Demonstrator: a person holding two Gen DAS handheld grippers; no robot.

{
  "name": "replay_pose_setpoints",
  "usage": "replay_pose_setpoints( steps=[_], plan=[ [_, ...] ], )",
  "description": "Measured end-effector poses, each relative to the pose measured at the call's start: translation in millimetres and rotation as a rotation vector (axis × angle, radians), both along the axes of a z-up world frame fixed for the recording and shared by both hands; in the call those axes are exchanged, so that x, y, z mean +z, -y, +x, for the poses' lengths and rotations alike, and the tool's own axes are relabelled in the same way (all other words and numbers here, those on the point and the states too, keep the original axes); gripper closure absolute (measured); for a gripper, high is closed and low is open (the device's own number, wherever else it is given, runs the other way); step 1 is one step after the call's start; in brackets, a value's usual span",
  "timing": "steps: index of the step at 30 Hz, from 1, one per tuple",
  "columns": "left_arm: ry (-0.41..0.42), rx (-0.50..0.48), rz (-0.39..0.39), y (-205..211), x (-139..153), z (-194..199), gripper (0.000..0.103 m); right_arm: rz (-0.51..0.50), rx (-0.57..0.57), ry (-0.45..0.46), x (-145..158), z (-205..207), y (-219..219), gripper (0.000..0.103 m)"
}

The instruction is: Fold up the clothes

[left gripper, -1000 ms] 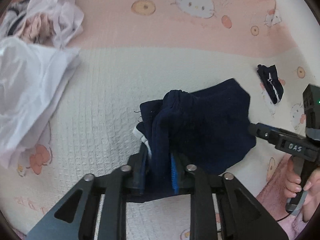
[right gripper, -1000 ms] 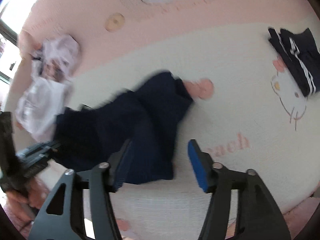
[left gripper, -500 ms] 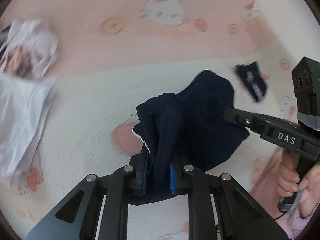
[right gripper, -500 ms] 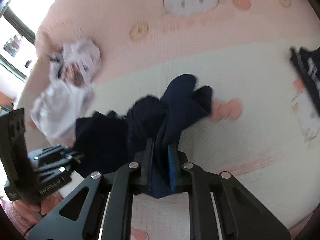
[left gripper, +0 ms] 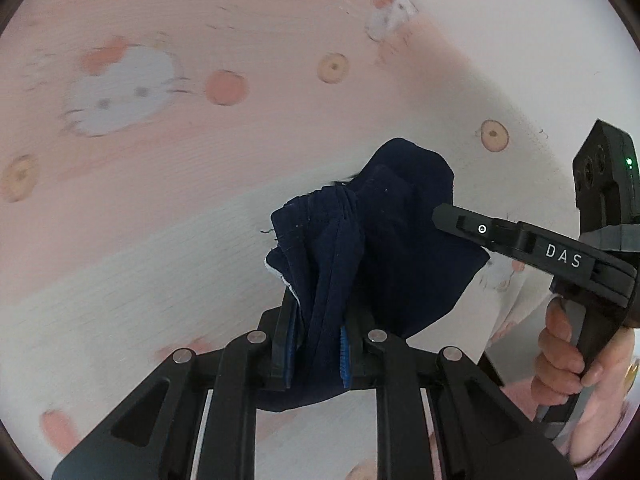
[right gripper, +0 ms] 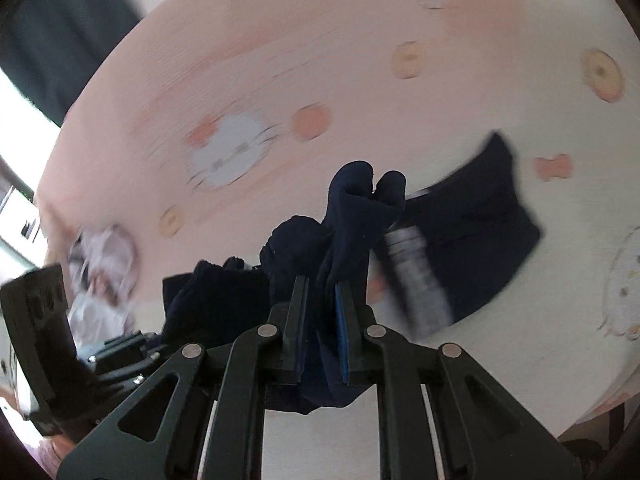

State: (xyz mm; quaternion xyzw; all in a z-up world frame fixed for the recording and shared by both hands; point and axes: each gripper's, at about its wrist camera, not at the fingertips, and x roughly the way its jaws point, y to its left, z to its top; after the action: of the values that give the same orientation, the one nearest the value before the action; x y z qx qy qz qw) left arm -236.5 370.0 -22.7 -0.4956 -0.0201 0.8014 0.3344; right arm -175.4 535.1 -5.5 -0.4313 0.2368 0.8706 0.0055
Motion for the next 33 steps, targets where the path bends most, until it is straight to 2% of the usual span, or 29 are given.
replay_pose_setpoints(
  steps=[4, 10, 12, 14, 16, 19, 21, 23, 24, 26, 27, 30, 31, 32, 33],
  plan=[
    [0.008, -0.020, 0.024, -49.2, -7.0, -17.2, 0.086, -0.005, -0.068, 0.002, -15.3, -9.6, -56.4, 0.091],
    [-0.027, -0.003, 0.057, -95.3, -13.5, -45.0, 0.086, 0.009, -0.111, -0.034, -17.1, -40.2, -102.8, 0.088],
    [0.032, 0.014, 0.055, -103.9, -32.7, -55.8, 0.084, 0.059, -0.139, 0.008, -28.9, -53.5, -110.6, 0.081],
    [0.131, 0.027, 0.017, -102.5, -60.9, -61.9, 0.074, 0.113, -0.182, 0.097, -47.3, -63.1, -120.4, 0.071],
    [0.154, 0.030, -0.015, -97.5, -69.0, -60.9, 0.066, 0.174, -0.221, 0.184, -61.8, -67.7, -129.3, 0.062],
    [0.063, 0.042, 0.030, -79.5, -45.7, -49.9, 0.064, 0.271, -0.287, 0.137, -48.5, -58.4, -137.0, 0.060],
    [-0.035, 0.050, 0.036, -76.7, -24.9, -42.4, 0.064, 0.311, -0.298, 0.058, -30.3, -49.0, -136.6, 0.060],
    [-0.147, 0.030, 0.031, -81.8, -3.9, -34.4, 0.064, 0.313, -0.246, 0.045, -23.9, -48.0, -130.6, 0.060],
    [-0.180, -0.015, 0.032, -91.0, 2.5, -31.8, 0.064, 0.286, -0.185, 0.060, -26.7, -51.1, -124.3, 0.061],
    [-0.176, -0.086, 0.029, -113.3, 1.3, -35.0, 0.064, 0.251, -0.078, 0.100, -34.8, -57.4, -112.6, 0.061],
    [-0.153, -0.122, 0.028, -123.6, -5.5, -36.5, 0.064, 0.275, -0.061, 0.139, -44.9, -61.0, -108.5, 0.061],
    [-0.104, -0.157, -0.114, -139.3, -43.8, -47.4, 0.065, 0.349, -0.009, 0.258, -75.4, -71.8, -96.1, 0.062],
    [-0.104, -0.164, -0.159, -140.2, -53.4, -48.5, 0.069, 0.377, -0.004, 0.294, -84.3, -74.6, -94.4, 0.062],
    [-0.110, -0.168, -0.180, -136.6, -57.2, -49.9, 0.078, 0.411, -0.026, 0.317, -89.6, -75.4, -97.9, 0.062],
    [-0.116, -0.171, -0.199, -132.9, -60.7, -51.3, 0.080, 0.446, -0.054, 0.332, -92.4, -74.8, -102.9, 0.063]
  ],
)
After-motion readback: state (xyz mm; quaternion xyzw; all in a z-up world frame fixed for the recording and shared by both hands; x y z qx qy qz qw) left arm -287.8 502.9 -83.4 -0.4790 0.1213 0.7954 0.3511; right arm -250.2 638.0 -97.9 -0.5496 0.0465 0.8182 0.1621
